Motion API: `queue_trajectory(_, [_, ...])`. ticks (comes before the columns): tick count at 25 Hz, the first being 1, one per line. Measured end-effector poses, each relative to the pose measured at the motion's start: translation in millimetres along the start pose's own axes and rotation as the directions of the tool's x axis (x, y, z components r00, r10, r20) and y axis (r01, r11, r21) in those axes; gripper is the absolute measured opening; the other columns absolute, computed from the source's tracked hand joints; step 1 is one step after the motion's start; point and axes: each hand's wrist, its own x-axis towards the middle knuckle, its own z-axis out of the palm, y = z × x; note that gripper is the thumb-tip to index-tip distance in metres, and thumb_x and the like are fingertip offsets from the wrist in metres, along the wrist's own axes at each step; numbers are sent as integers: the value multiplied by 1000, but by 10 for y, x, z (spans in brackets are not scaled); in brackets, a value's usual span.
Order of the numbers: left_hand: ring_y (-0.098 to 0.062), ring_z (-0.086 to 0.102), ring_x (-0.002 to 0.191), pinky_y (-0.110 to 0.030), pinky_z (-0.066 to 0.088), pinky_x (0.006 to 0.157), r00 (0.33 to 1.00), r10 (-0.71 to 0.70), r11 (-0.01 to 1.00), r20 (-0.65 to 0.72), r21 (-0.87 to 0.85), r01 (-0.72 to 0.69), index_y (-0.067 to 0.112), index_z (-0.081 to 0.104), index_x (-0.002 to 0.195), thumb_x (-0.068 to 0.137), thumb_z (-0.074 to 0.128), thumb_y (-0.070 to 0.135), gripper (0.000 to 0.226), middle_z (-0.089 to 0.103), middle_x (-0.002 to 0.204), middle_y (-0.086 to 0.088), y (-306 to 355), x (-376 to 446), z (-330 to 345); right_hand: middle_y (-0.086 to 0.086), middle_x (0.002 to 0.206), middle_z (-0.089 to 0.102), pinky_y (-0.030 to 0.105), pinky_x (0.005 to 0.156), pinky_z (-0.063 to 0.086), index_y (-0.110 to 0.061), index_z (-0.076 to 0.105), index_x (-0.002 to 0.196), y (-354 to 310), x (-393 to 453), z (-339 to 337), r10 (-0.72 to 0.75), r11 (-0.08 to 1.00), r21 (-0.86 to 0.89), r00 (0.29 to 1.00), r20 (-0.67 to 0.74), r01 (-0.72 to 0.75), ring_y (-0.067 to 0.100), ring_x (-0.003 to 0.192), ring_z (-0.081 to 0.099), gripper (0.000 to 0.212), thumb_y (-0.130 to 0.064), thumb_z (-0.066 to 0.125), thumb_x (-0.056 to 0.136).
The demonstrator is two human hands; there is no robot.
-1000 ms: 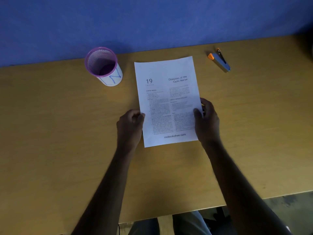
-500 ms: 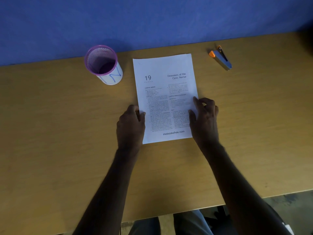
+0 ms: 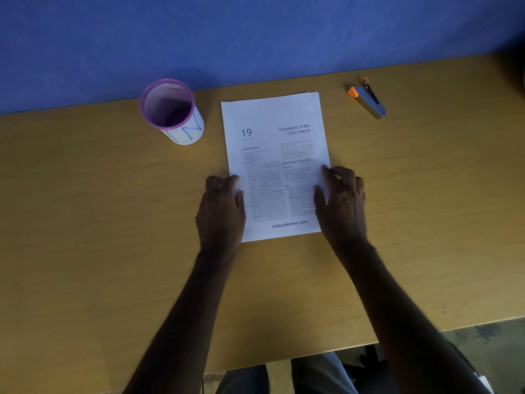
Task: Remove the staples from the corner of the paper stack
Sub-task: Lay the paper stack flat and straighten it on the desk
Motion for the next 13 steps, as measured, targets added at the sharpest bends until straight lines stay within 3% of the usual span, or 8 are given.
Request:
queue_trajectory(8, [-29,66,110,-45,61,83,999,48,998,-25,49,-47,12,62,136,100,64,16,36,59,132,-11,-30,15,60,13,150,49,51,105,43,-8,51,151,20,16,15,6,1000,-31,1000,4,-6,36,131,47,51,-26,60,104])
queue_trajectory(13, [-36,56,126,-50,51,97,987,157,976,-45,158,-148,9,59,138,98,66,17,42,56,142,-17,-104,6,65,10,158,45,54,113,39,-13,43,156,4,-9,-78,11,1000,-29,999,37,-10,34,143,41,58,-36,57,104])
